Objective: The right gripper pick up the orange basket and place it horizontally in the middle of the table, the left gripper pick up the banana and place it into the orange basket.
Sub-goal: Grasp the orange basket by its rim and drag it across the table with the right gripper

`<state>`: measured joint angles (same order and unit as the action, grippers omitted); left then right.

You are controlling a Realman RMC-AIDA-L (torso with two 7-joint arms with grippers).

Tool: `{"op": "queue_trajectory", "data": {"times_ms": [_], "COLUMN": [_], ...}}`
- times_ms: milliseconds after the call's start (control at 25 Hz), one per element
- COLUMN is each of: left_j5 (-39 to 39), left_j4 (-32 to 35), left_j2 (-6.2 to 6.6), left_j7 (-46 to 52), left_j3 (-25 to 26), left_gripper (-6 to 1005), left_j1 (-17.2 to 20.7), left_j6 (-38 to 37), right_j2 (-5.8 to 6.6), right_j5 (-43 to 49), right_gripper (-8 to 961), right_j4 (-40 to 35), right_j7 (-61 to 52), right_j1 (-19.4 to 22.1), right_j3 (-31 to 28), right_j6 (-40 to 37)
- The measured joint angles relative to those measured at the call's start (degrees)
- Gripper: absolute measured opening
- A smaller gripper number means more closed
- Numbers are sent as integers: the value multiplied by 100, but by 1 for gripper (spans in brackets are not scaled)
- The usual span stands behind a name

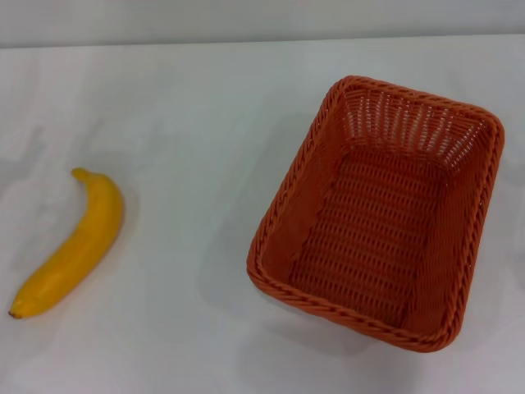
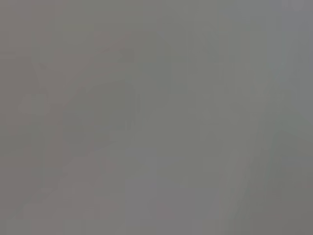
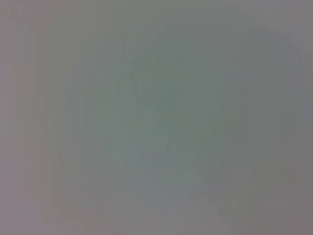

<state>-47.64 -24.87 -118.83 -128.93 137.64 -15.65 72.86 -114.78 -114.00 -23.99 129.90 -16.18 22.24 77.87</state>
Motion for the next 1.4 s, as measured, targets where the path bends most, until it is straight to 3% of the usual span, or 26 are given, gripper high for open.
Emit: {"op": "queue_trajectory", "data": {"times_ms": [360,480,760,1000,1160,1400], "left_j5": [-23,-109,-367,-452,-464,-543], "left_j4": [0,-6,-154,-156,-142,-122], "left_j2": [1,5,-6,7,5,0], "left_j7": [55,147,312,366,368,379], "left_j3": [0,0,0,0,0,0], "left_gripper": [863,863,863,862,862,862], "left_j1": [0,3,60,90,128,105], "left_j6": [0,16,29,19,14,23], "right_j2": [32,127,434,752,881,990], "right_j5": [33,204,1617,3533,4712,5948], "right_gripper": [871,870,870,870,870,869], "right_j4": [-55,-354,-2003,-3483,-4089,-4295], "right_j7": [-74,-357,-2319,-4490,-5531,-6446], "right_j1": [-6,-22,-204,-852,-1530,-2448], "right_j3": [58,316,980,1618,1869,1970], "right_j6": [6,-1,-151,184,706,1686]}}
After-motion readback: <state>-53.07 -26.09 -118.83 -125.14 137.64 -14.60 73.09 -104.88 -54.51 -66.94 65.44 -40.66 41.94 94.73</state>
